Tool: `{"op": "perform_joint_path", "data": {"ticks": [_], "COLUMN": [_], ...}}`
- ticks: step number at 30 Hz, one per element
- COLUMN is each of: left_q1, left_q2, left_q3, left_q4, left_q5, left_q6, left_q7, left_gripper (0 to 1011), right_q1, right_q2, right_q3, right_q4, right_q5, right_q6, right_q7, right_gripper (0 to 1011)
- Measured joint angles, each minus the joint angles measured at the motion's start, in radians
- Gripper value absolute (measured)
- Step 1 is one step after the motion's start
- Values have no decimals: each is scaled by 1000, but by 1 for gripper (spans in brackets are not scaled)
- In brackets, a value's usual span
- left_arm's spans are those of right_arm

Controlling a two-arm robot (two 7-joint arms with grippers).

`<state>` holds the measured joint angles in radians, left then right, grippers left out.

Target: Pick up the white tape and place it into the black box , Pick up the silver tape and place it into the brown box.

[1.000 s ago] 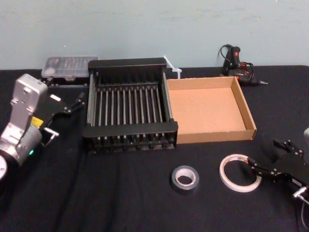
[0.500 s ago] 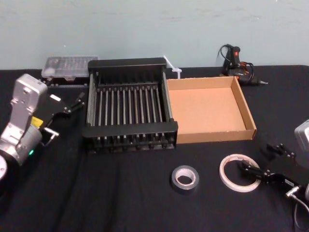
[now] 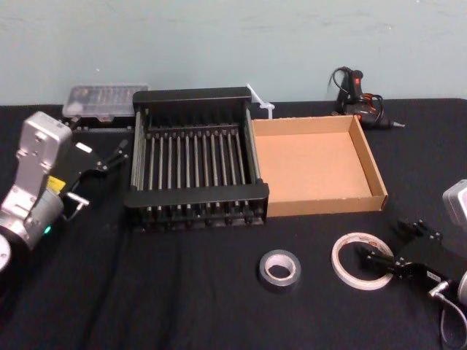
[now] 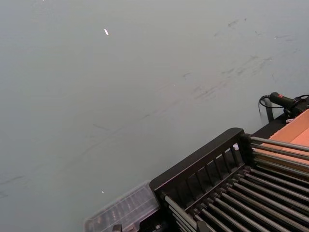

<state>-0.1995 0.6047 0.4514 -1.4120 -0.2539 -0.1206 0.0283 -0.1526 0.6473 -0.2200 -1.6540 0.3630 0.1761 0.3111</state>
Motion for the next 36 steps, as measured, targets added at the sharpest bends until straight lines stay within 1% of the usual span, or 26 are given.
{"op": "perform_joint_path", "data": {"ticks": [14,24,36], "left_q1": [0,0,0], "left_q2": [0,0,0], "left_q3": [0,0,0], "left_q4": [0,0,0], "left_q5": [0,0,0], "left_q6": [0,0,0], "left_q7": [0,0,0], "left_gripper": [1001,1001,1001], "right_q1": [0,3,7], "right_q2": [-31,-43,-55], "right_q3": [21,27,31], "right_q4": [10,17,23], "right_q5": [-23,-37,-42], "right_q6": [14,25,43], "right_q7": [24,44,54], "right_gripper": [1002,1002,1002]}}
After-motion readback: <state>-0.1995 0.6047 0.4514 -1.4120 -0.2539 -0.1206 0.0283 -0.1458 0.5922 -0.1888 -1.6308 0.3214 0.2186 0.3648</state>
